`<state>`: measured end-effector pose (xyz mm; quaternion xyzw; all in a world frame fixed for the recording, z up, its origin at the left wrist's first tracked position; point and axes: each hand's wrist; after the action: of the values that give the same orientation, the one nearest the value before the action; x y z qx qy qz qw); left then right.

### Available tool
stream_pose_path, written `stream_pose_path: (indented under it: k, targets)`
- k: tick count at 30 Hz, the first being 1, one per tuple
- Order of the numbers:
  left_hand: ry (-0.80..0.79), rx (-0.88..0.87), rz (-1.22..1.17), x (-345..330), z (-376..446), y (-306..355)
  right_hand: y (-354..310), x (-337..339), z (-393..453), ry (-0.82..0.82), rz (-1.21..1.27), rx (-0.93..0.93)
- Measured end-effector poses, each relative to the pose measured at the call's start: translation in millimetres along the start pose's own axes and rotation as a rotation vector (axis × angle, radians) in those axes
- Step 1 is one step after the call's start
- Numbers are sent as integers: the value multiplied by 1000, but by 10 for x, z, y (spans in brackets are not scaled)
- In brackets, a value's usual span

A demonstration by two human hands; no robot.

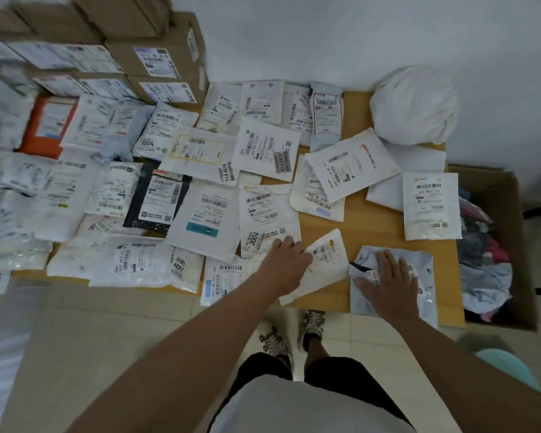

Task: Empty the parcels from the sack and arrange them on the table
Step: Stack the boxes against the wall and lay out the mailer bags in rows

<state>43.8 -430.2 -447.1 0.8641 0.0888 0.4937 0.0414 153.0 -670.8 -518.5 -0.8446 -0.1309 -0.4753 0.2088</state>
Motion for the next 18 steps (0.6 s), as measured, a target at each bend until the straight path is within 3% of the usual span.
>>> stream_pose_path:
  k: [4,18]
  targets:
    - [-64,-46,127,124,97,7,139,81,33,-3,-26,6]
    - [-37,107,63,-187,48,146,142,2,10,-13,-8,-27]
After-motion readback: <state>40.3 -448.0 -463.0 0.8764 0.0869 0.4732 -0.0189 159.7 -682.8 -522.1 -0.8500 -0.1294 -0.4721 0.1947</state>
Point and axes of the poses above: each hand's wrist, its own z-axis towards the middle knuckle, its own x-axis out of the back of the hand, y = z × x, and after that the axes turned 9 degrees about -y, right-handed
